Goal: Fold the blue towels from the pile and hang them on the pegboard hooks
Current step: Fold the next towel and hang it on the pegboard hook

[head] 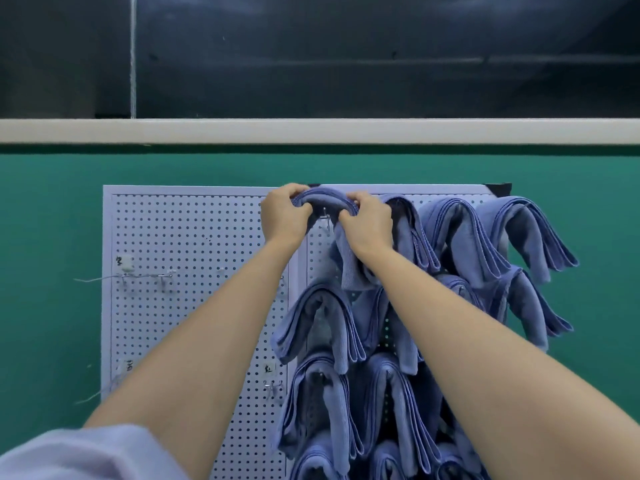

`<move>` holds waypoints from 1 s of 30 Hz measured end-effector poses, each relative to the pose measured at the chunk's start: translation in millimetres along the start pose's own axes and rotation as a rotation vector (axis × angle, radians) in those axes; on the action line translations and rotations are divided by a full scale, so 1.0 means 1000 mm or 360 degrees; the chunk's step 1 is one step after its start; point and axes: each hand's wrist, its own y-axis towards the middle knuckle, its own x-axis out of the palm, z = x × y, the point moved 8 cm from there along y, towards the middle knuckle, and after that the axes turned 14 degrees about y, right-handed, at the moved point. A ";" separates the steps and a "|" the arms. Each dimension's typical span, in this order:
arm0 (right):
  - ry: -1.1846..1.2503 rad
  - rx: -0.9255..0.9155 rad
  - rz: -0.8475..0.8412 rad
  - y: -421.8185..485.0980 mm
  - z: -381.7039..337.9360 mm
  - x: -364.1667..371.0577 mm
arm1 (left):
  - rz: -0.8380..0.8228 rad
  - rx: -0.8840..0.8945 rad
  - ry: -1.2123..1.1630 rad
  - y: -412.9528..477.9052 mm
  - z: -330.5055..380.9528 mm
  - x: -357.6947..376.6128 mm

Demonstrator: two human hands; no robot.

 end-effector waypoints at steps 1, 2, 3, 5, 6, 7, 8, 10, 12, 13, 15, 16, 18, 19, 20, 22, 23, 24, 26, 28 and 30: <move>0.0004 0.0020 -0.0018 -0.004 0.007 0.003 | -0.0015 -0.0001 -0.0003 -0.003 -0.006 0.006; 0.0019 0.0029 -0.0029 -0.008 0.013 0.006 | -0.0027 -0.0001 -0.0016 -0.006 -0.012 0.011; 0.0055 0.0024 -0.0034 -0.012 0.018 0.008 | -0.0035 0.0003 -0.0040 -0.010 -0.017 0.014; 0.0137 -0.0008 -0.0038 -0.017 0.023 0.013 | -0.0058 0.0009 -0.0096 -0.020 -0.025 0.018; 0.0136 -0.0012 -0.0046 -0.020 0.024 0.015 | -0.0078 0.0015 -0.0112 -0.025 -0.028 0.020; 0.0096 -0.0005 -0.0058 -0.024 0.025 0.016 | -0.0095 0.0022 -0.0111 -0.031 -0.030 0.021; -0.0023 0.0004 -0.0061 -0.030 0.027 0.016 | -0.0109 0.0026 -0.0090 -0.036 -0.033 0.022; -0.0560 -0.0026 -0.0056 -0.043 0.030 0.015 | -0.0136 0.0027 -0.0024 -0.046 -0.039 0.024; -0.0968 -0.0057 -0.0128 -0.055 0.033 0.018 | -0.0159 0.0017 0.0037 -0.053 -0.044 0.024; -0.0966 -0.0048 -0.0190 -0.058 0.034 0.021 | -0.0163 0.0017 0.0063 -0.055 -0.045 0.023; -0.0723 -0.0007 -0.0287 -0.061 0.035 0.025 | -0.0162 0.0029 0.0101 -0.057 -0.045 0.021; -0.0623 -0.0001 -0.0294 -0.060 0.037 0.025 | -0.0176 0.0026 0.0119 -0.057 -0.045 0.020; -0.0596 -0.0064 -0.0229 -0.059 0.037 0.020 | -0.0226 -0.0001 0.0148 -0.059 -0.048 0.022; -0.0644 -0.0065 -0.0210 -0.059 0.040 0.017 | -0.0261 -0.0014 0.0161 -0.060 -0.049 0.024; -0.0682 -0.0032 -0.0222 -0.059 0.045 0.015 | -0.0304 -0.0022 0.0181 -0.061 -0.051 0.026; -0.0624 0.0036 -0.0291 -0.059 0.052 0.016 | -0.0385 -0.0037 0.0192 -0.065 -0.053 0.029; -0.0583 0.0042 -0.0316 -0.059 0.052 0.015 | -0.0408 -0.0049 0.0169 -0.066 -0.053 0.028; -0.0547 0.0032 -0.0332 -0.060 0.050 0.015 | -0.0419 -0.0066 0.0137 -0.069 -0.053 0.026; -0.0489 -0.0012 -0.0366 -0.067 0.044 0.011 | -0.0413 -0.0122 0.0091 -0.074 -0.054 0.015; -0.0414 -0.0023 -0.0403 -0.077 0.036 0.004 | -0.0364 -0.0180 0.0094 -0.082 -0.057 -0.003; -0.0321 -0.0053 -0.0420 -0.092 0.025 -0.003 | -0.0313 -0.0213 0.0122 -0.093 -0.058 -0.026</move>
